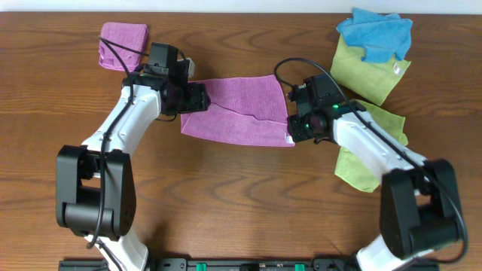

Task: Fold the cloth

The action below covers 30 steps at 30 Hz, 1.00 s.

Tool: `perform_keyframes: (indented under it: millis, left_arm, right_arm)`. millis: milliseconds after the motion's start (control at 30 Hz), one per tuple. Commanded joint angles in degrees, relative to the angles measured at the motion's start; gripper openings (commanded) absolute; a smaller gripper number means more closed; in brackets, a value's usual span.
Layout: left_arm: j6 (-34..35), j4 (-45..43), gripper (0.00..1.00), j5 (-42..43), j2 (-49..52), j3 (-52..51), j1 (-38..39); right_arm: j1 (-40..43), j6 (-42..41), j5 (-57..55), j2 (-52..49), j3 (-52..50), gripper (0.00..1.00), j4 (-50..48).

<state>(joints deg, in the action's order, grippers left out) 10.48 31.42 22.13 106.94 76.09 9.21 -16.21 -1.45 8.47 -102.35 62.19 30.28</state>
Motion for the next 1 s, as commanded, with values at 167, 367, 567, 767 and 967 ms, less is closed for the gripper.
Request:
perform_keyframes:
  millis: [167,367,567,767,967]
  left_arm:
    - [-0.22,-0.24,0.71,0.15,0.59,0.02,-0.09]
    - [-0.22,-0.24,0.71,0.11,0.59,0.02,-0.09]
    - [-0.22,-0.35,0.71,-0.24,0.59,0.02,-0.09]
    - [-0.22,-0.44,0.71,-0.26,0.59,0.02,-0.09]
    - [-0.22,-0.42,0.70,-0.26,0.59,0.02,-0.09]
  right_arm:
    - [0.44,0.22,2.29,-2.95,-0.55,0.34,-1.81]
    - [0.48,0.22,2.32,-3.32,-0.55,0.32,-3.61]
    - [0.48,0.22,2.32,-4.04,-0.55,0.25,-4.17]
    - [0.48,0.22,2.32,-4.17,-0.55,0.06,-4.57]
    - [0.48,0.22,2.32,-4.17,-0.55,0.01,-4.96]
